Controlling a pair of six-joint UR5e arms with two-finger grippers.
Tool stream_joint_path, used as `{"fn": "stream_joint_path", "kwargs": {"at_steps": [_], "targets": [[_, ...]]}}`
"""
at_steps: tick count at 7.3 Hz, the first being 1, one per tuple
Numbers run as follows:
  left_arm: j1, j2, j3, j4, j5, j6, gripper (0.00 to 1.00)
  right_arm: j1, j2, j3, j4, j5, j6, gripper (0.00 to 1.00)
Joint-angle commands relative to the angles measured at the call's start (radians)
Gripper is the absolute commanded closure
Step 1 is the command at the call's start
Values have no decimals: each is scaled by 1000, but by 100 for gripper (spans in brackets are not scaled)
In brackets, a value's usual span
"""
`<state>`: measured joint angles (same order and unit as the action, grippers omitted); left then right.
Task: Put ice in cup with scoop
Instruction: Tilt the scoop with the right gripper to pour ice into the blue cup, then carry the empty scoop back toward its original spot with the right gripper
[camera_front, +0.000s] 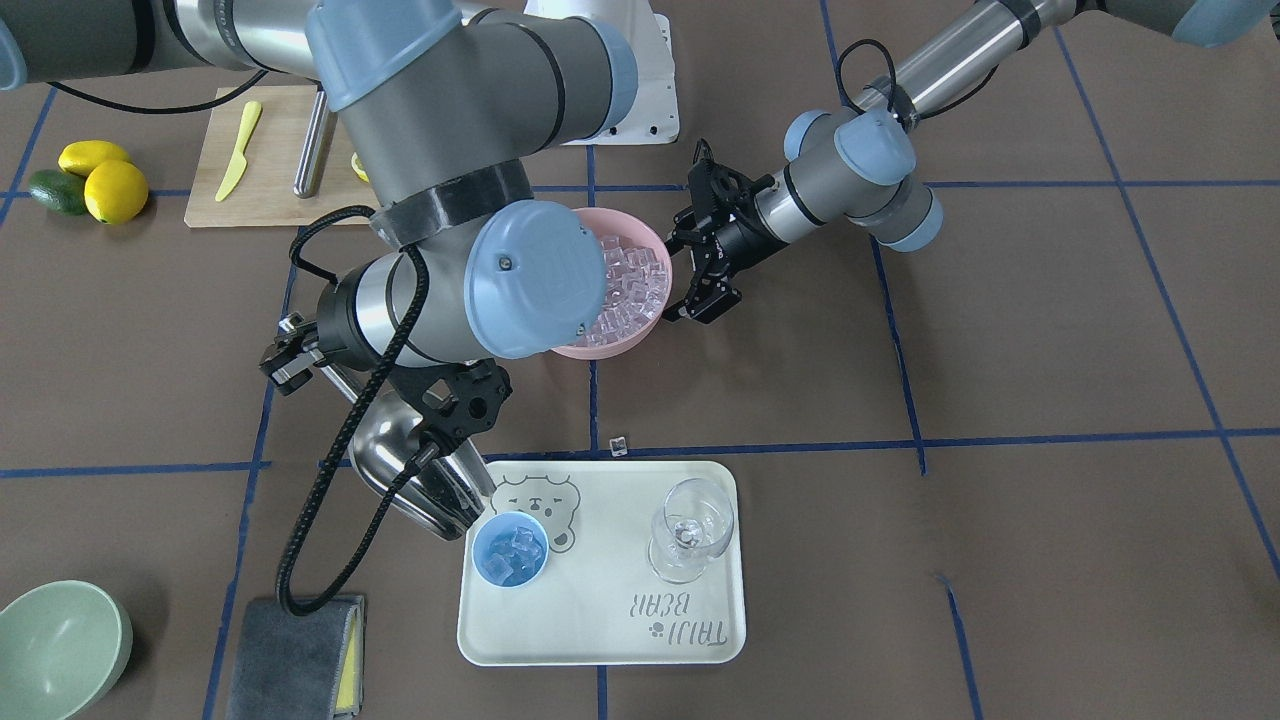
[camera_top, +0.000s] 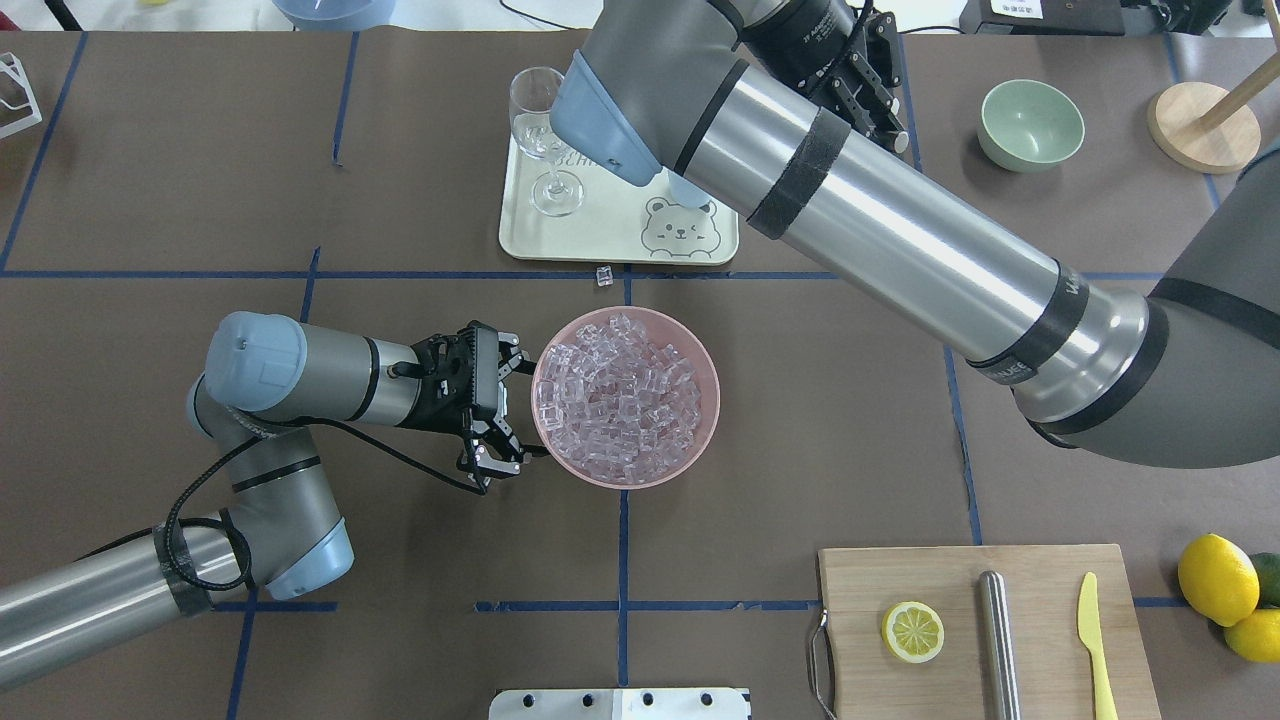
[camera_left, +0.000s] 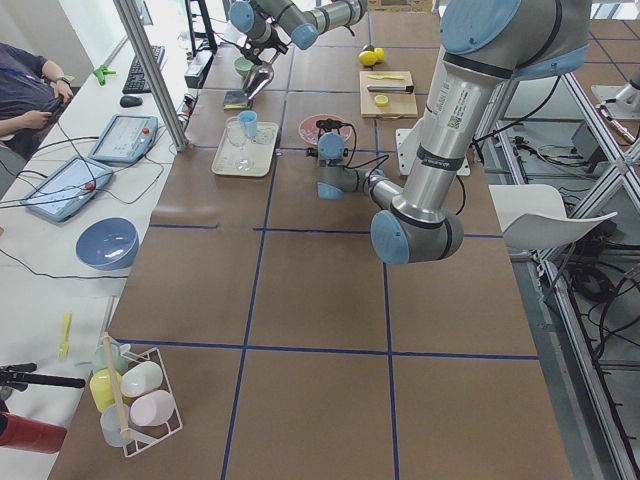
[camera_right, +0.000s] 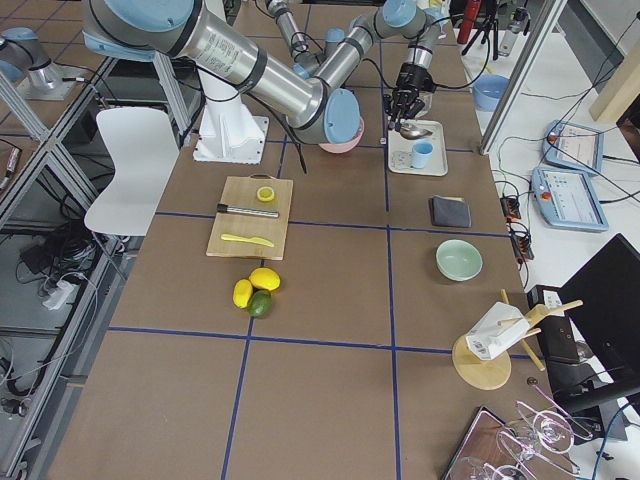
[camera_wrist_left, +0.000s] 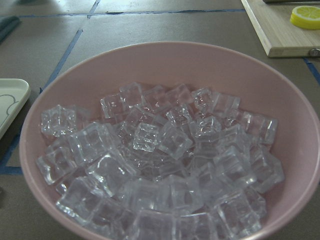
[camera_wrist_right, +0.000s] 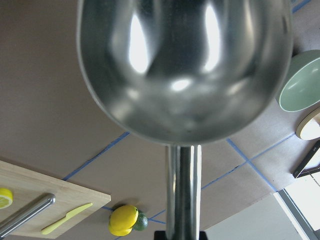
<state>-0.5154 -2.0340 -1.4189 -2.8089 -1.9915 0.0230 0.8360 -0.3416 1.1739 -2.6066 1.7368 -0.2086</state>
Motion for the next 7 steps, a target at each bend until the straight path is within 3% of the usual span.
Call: {"fn": "stream_joint_path", "kwargs": {"at_steps": [1, 3, 4, 5, 7], "targets": [[0, 0, 0, -1, 2, 2, 0, 2, 1, 4, 0, 3, 0, 100], [0, 0, 0, -1, 2, 2, 0, 6, 0, 15, 5, 15, 2, 100], [0, 0, 0, -1, 3, 2, 0, 38, -8, 26, 10, 80, 6, 100], [-2, 0, 0, -1, 2, 3, 0, 70, -57, 94, 10, 148, 11, 100], [-3, -2, 0, 0, 3, 3, 0, 121, -257, 315, 73, 219, 18, 100]]}}
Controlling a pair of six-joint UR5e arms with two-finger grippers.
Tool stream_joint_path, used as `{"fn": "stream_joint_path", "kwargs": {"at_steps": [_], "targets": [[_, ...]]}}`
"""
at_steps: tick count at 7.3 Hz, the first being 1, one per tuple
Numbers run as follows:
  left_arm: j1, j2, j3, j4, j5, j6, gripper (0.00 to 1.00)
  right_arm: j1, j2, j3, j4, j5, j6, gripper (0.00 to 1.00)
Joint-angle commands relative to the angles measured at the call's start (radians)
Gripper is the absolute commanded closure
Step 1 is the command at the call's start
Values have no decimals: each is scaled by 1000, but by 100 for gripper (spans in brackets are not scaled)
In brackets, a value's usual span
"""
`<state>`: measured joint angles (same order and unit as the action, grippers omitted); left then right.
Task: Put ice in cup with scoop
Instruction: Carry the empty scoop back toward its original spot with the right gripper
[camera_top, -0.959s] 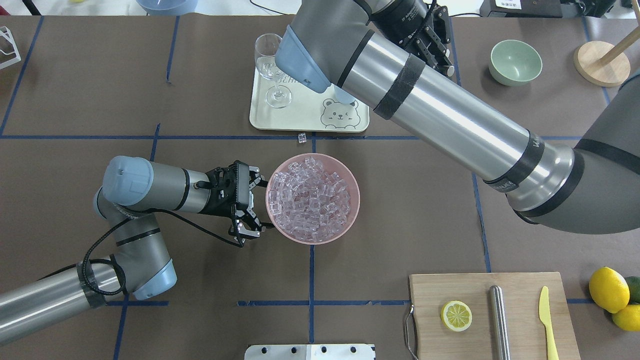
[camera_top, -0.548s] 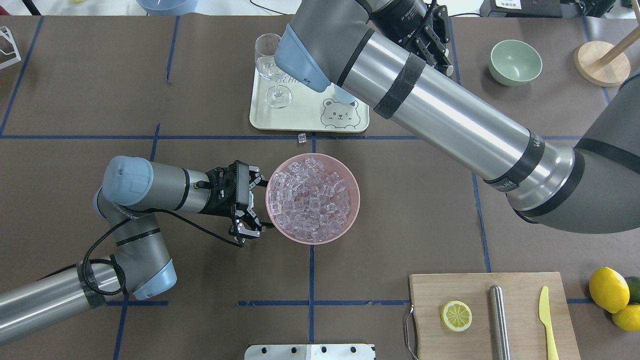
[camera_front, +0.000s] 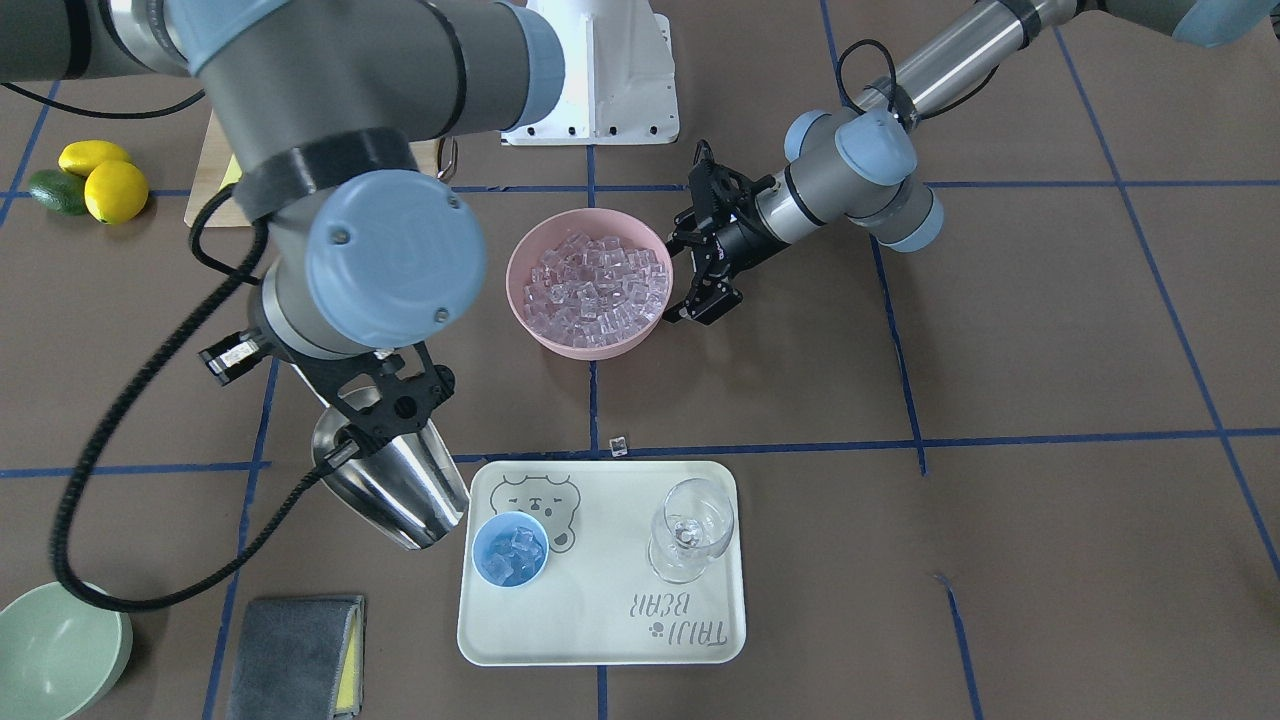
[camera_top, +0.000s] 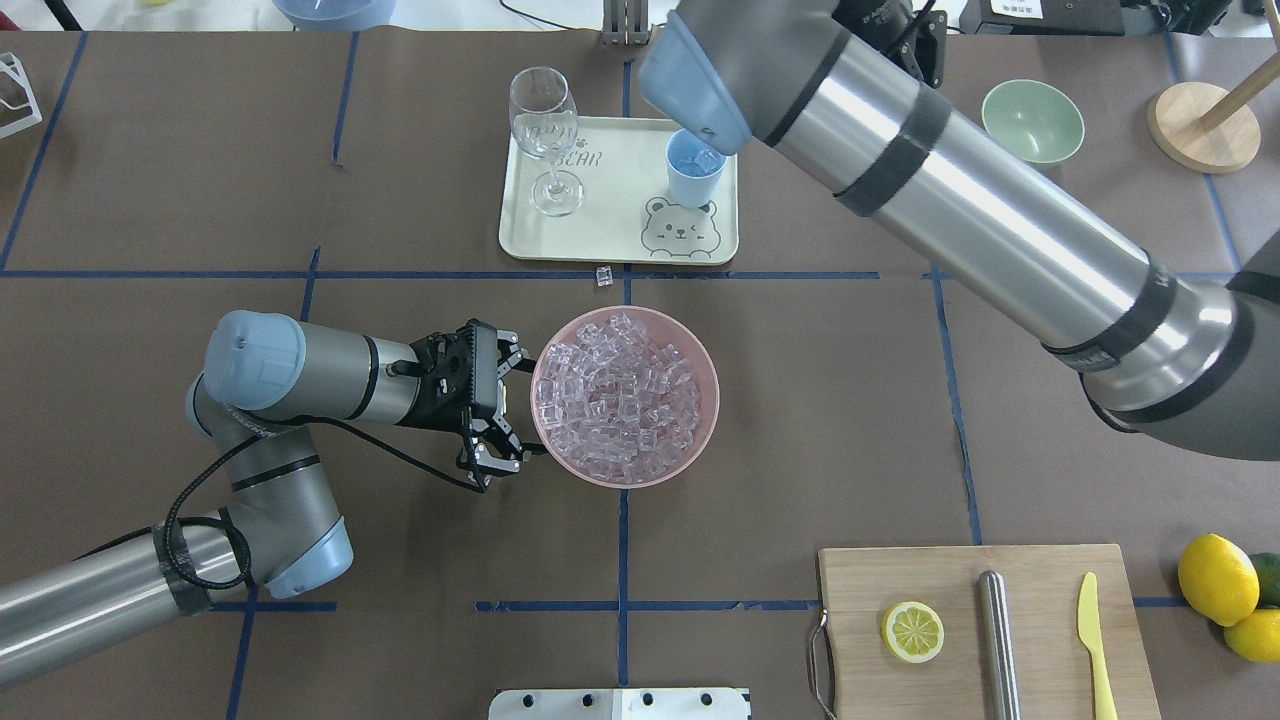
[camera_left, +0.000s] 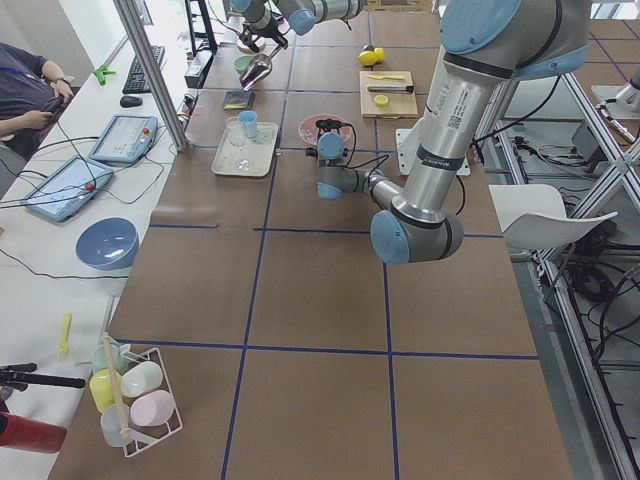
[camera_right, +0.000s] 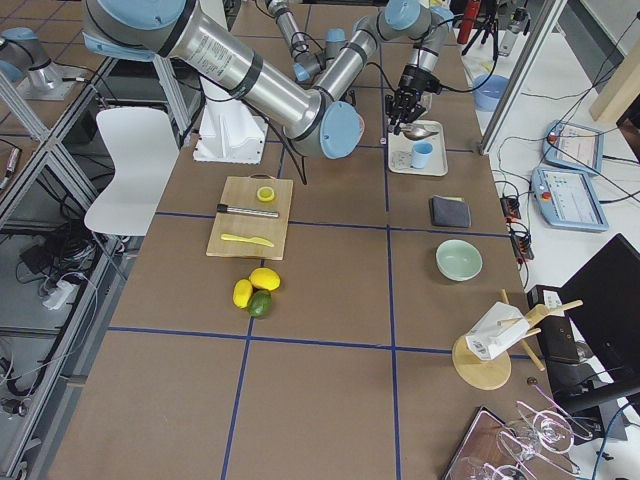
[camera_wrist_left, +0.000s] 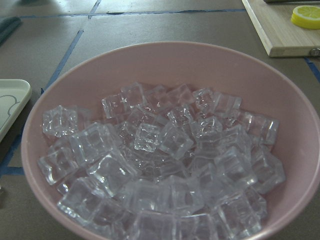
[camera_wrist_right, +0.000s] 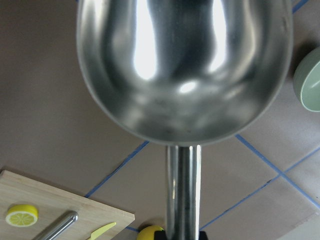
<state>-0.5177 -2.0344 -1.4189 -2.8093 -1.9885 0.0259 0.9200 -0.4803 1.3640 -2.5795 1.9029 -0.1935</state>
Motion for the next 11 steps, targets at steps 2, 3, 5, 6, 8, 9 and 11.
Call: {"fn": "stream_joint_path", "kwargs": {"at_steps": [2, 3, 5, 6, 8, 9, 11], "targets": [[1, 0, 0, 1, 0, 2, 0, 109, -341, 322, 137, 155, 23, 100], [1, 0, 0, 1, 0, 2, 0, 128, -430, 408, 145, 207, 107, 100], [1, 0, -3, 1, 0, 2, 0, 128, -596, 577, 147, 301, 384, 100], [1, 0, -3, -1, 0, 2, 0, 128, -659, 648, 154, 314, 489, 100], [1, 0, -5, -1, 0, 2, 0, 126, -751, 710, 165, 384, 655, 100], [1, -1, -5, 1, 0, 0, 0, 123, -833, 727, 238, 407, 658, 100], [1, 0, -6, -1, 0, 2, 0, 59, -992, 724, 554, 420, 838, 100]]}}
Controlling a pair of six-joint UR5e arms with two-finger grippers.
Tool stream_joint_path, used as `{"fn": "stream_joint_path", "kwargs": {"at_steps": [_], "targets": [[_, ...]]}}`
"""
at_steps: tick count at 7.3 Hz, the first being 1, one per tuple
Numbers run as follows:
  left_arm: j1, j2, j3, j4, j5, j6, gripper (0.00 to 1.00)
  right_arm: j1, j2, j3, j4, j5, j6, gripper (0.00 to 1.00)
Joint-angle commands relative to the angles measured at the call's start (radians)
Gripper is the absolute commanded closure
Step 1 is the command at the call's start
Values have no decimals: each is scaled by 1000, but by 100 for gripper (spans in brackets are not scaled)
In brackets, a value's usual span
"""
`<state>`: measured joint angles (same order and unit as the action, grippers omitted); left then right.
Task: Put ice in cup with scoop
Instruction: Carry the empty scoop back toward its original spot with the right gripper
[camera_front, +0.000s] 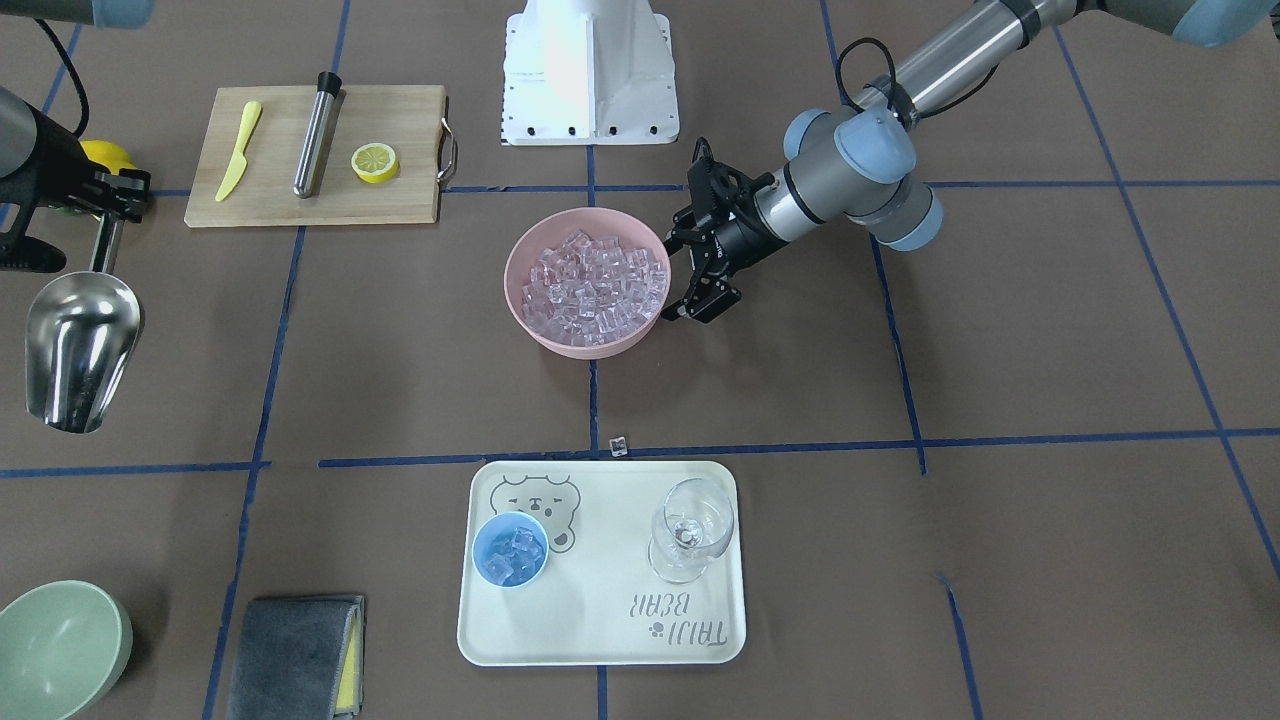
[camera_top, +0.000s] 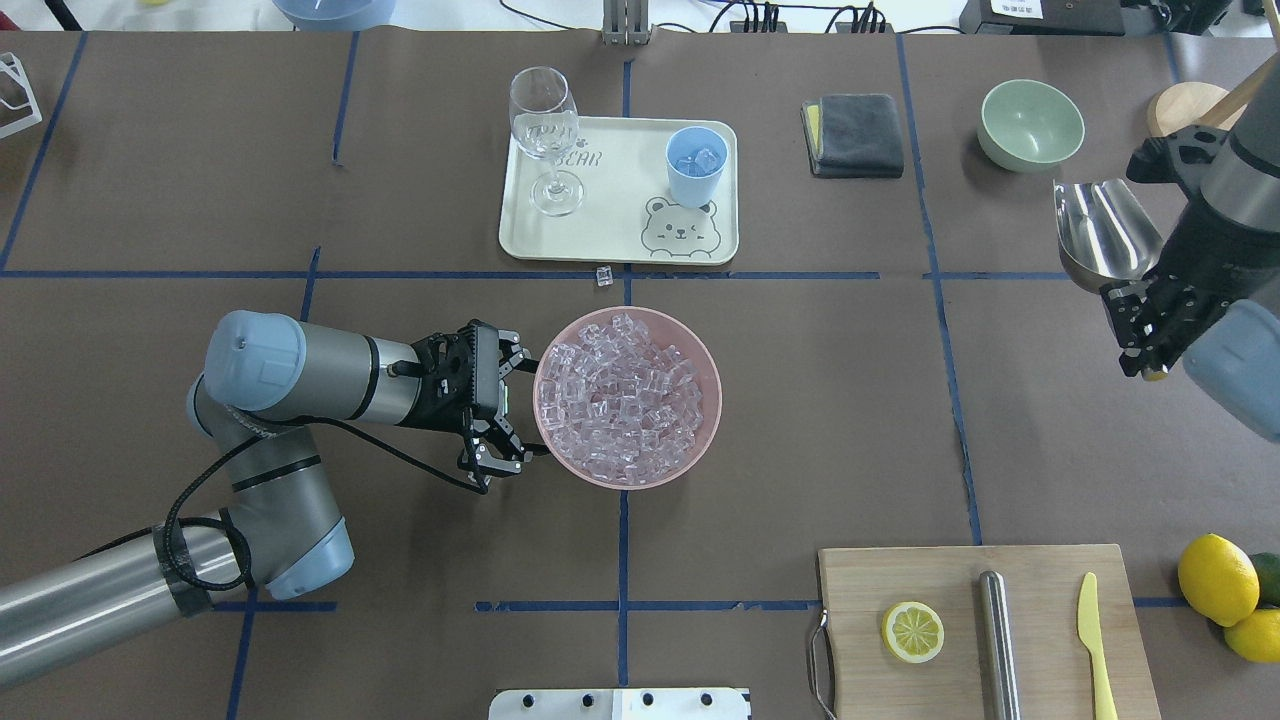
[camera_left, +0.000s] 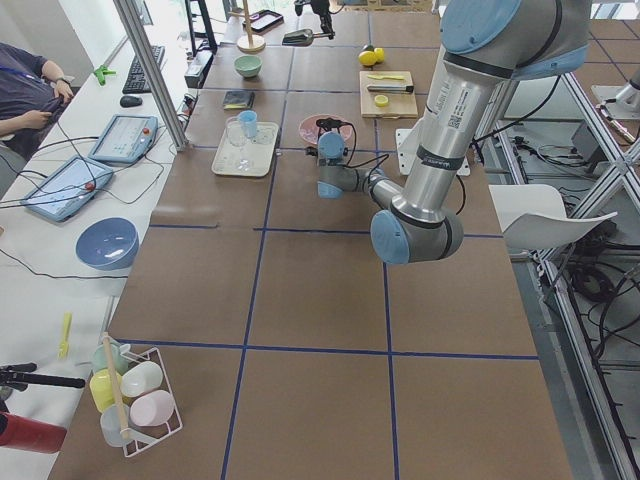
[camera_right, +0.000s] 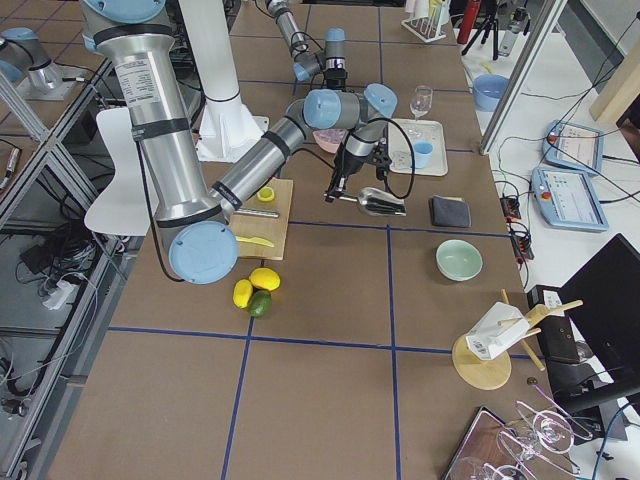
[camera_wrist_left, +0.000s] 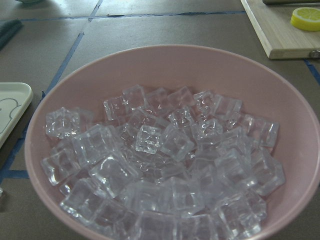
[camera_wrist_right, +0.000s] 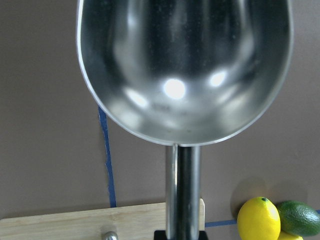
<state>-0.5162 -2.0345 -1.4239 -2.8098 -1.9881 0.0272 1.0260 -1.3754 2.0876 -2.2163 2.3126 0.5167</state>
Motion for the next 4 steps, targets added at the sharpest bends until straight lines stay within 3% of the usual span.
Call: {"fn": "stream_joint_path", "kwargs": {"at_steps": [1, 4], "targets": [[1, -1, 0, 0, 0, 0, 0, -107, -134, -3, 319, 5, 260, 100], [1, 0, 0, 0, 0, 0, 0, -248, -258, -43, 612, -39, 422, 100]]}}
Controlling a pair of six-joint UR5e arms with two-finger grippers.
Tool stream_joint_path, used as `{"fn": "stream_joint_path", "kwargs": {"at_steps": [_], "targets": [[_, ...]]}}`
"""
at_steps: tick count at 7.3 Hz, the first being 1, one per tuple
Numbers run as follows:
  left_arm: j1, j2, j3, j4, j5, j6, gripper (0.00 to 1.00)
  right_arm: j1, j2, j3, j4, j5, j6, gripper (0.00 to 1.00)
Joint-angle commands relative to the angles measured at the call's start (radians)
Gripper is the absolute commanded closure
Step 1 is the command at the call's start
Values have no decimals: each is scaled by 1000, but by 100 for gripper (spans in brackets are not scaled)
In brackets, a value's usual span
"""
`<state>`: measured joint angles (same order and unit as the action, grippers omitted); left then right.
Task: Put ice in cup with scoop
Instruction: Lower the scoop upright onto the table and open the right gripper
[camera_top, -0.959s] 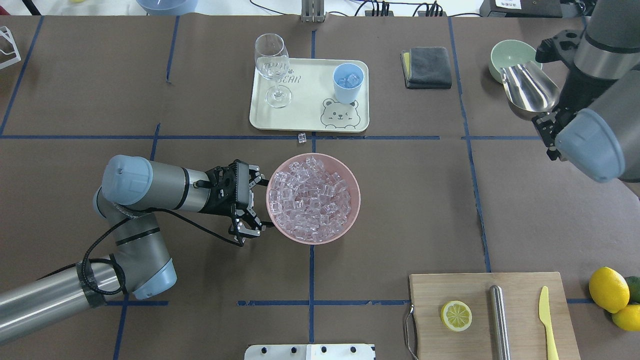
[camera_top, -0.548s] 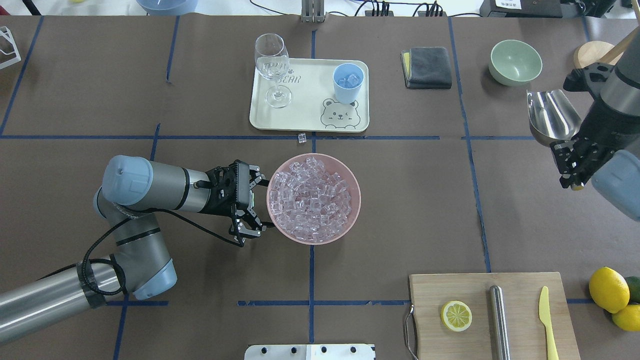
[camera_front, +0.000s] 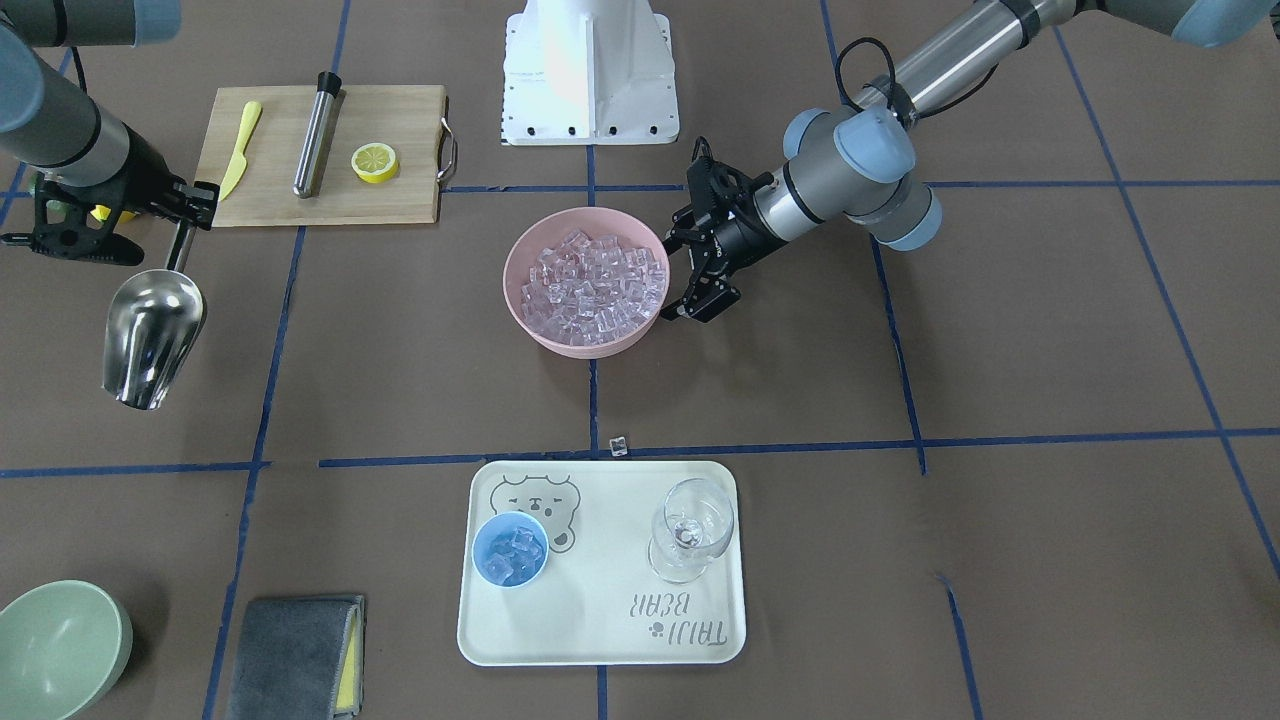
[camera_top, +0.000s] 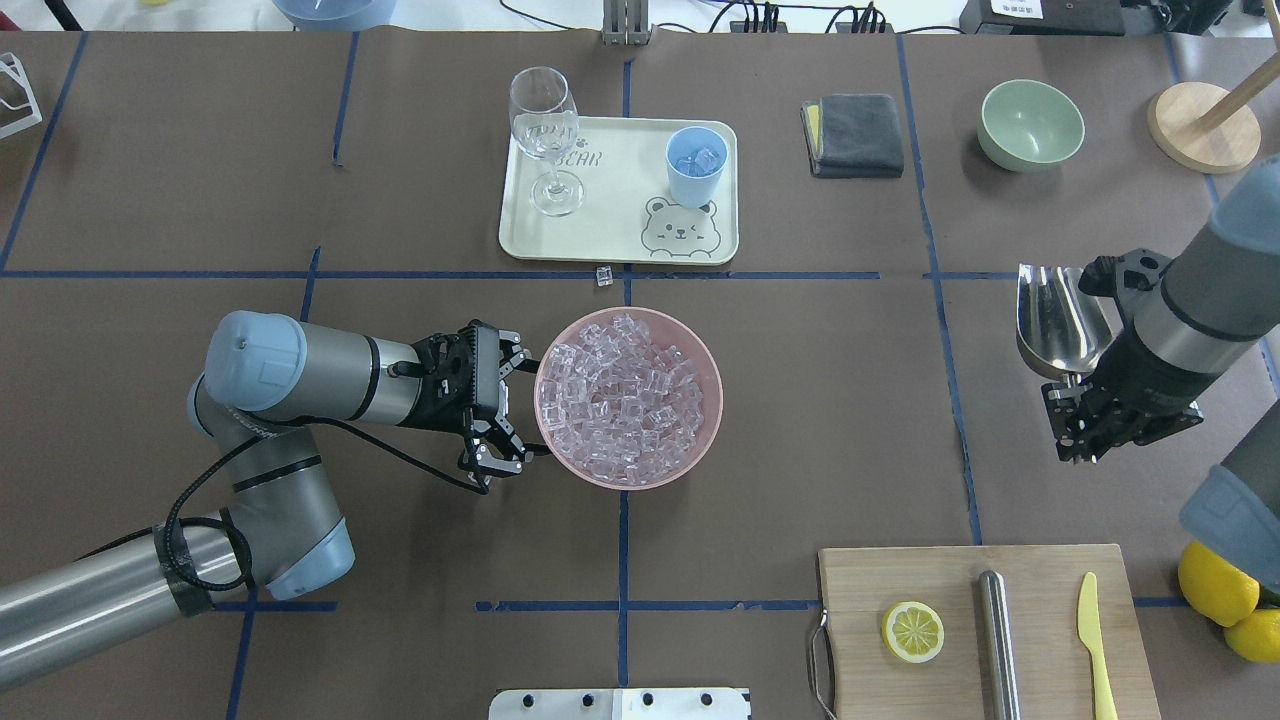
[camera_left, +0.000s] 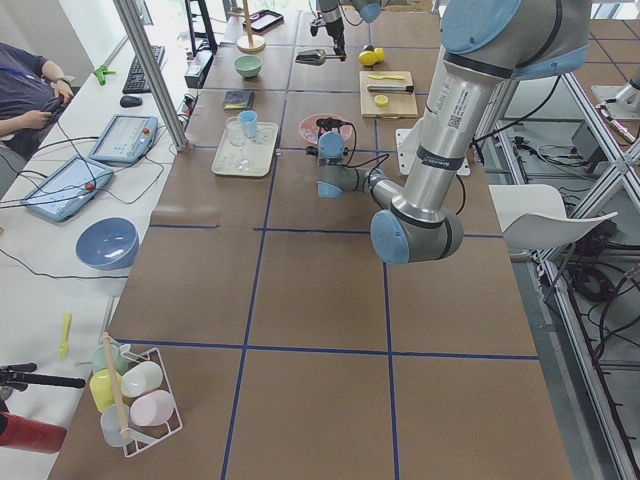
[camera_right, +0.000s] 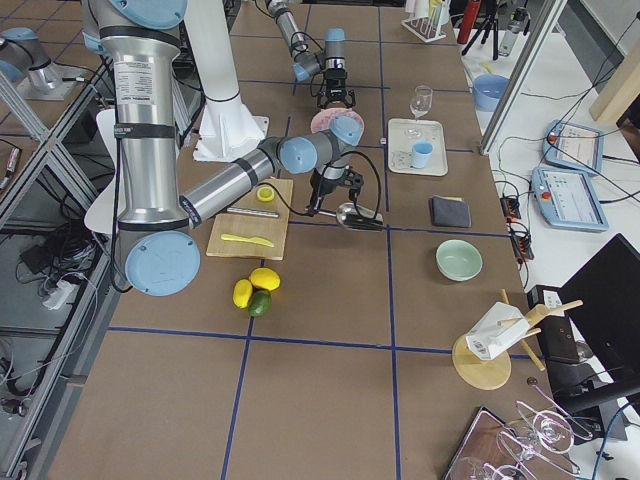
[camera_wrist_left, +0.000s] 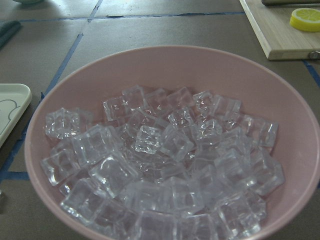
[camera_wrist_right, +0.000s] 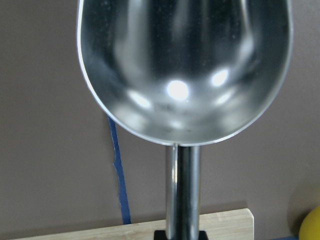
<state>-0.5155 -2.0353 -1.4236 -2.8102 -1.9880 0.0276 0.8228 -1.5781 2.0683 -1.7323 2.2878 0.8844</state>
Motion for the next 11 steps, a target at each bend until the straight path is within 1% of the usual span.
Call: {"fn": "stream_joint_path", "kwargs": {"at_steps": [1, 2, 3, 7, 8, 9, 10, 11], "targets": [[0, 0, 0, 0, 0, 0, 0, -88, -71, -60, 222, -34, 114, 100], [2, -2, 0, 0, 0, 0, 0, -138, -71, -101, 302, -62, 181, 100], [0, 0, 0, 0, 0, 0, 0, -160, -71, -123, 357, -67, 211, 100], [2, 0, 0, 0, 0, 0, 0, -171, -56, -125, 367, -67, 219, 100], [2, 0, 0, 0, 0, 0, 0, -174, -56, -125, 367, -68, 222, 81], [2, 0, 0, 0, 0, 0, 0, -174, -56, -123, 367, -68, 220, 80], [2, 0, 0, 0, 2, 0, 0, -174, -54, -123, 367, -68, 219, 70], [2, 0, 0, 0, 2, 0, 0, -174, -53, -122, 367, -68, 217, 68]]}}
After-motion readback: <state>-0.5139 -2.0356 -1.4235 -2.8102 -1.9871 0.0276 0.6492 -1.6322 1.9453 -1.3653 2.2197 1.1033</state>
